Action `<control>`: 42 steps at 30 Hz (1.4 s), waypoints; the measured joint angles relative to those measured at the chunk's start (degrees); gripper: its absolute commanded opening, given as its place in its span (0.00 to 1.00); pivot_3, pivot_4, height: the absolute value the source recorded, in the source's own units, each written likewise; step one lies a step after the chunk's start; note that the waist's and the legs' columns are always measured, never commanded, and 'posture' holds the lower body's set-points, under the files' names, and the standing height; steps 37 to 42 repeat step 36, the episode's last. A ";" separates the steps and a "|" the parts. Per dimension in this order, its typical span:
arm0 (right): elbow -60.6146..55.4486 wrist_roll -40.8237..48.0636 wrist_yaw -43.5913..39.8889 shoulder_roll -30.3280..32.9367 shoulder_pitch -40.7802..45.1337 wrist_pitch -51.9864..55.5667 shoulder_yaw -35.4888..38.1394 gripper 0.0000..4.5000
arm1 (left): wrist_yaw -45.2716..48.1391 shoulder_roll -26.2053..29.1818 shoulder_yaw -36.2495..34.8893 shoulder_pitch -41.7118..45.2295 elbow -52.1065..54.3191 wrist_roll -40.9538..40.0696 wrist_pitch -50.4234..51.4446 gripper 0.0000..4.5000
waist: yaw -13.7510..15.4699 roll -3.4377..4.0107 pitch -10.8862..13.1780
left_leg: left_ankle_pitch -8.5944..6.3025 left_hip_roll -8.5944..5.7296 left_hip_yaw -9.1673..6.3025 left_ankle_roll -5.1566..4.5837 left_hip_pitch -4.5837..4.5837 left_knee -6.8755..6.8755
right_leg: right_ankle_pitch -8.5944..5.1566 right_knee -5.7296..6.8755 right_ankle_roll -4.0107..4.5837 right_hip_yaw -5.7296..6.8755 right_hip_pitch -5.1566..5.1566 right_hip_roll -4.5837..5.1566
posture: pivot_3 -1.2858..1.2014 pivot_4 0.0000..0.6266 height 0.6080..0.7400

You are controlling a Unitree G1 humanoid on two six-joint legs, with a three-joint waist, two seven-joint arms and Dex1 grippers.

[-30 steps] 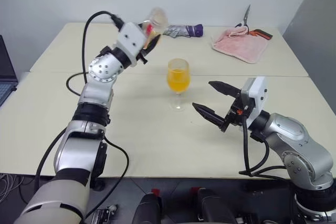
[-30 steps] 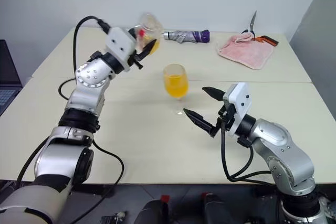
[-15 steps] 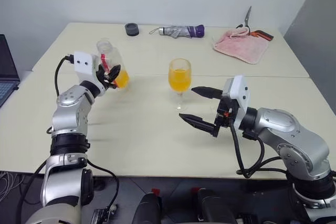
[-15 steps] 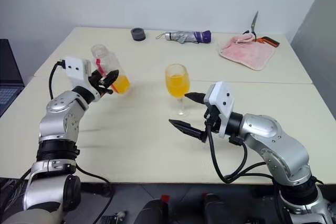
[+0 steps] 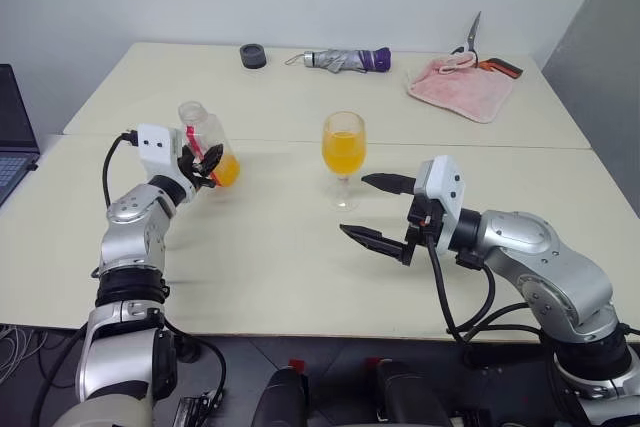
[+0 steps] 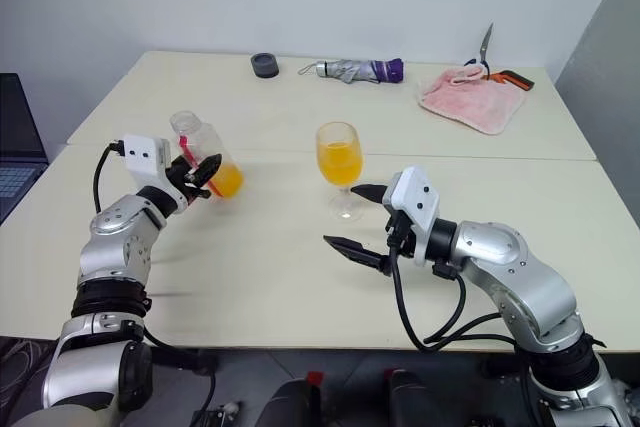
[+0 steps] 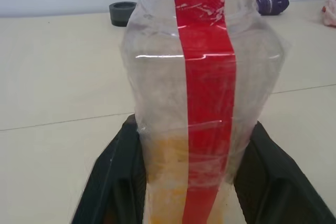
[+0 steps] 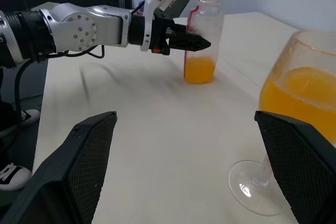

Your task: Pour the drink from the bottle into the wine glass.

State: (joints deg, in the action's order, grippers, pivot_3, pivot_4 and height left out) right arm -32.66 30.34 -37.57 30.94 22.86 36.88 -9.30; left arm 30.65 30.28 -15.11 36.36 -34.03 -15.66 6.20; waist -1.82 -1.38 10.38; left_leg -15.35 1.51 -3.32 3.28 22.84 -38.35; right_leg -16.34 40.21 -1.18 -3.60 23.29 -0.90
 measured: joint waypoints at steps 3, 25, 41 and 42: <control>-0.17 0.05 0.04 0.00 0.01 0.29 0.00 1.00 | -0.06 -0.37 -0.36 0.00 0.00 -0.08 -0.60 0.89 | 0.00 0.00 0.00 | 0.00 0.00 0.00 0.00 0.00 0.00 | 0.00 0.00 0.00 0.00 0.00 0.00 | 0.52 0.24 1.00; 15.15 -11.79 5.28 -7.73 -14.77 -21.67 5.22 1.00 | -9.02 -3.65 -1.85 -23.80 31.85 -0.68 4.06 1.00 | 0.02 -0.12 -0.08 | 0.00 0.14 0.07 0.01 -0.15 0.17 | 0.00 -0.05 0.00 -0.13 -0.06 0.08 | 0.52 0.24 1.00; 31.07 -15.73 16.28 -18.30 -12.62 -32.62 11.72 1.00 | -14.22 -8.78 -3.13 -33.33 41.05 -1.51 7.75 1.00 | -0.02 -0.10 -0.10 | 0.01 0.06 0.26 0.01 -0.28 0.26 | 0.00 -0.05 0.00 -0.29 -0.07 -0.02 | 0.52 0.24 1.00; 31.07 -15.73 16.28 -18.30 -12.62 -32.62 11.72 1.00 | -14.22 -8.78 -3.13 -33.33 41.05 -1.51 7.75 1.00 | -0.02 -0.10 -0.10 | 0.01 0.06 0.26 0.01 -0.28 0.26 | 0.00 -0.05 0.00 -0.29 -0.07 -0.02 | 0.52 0.24 1.00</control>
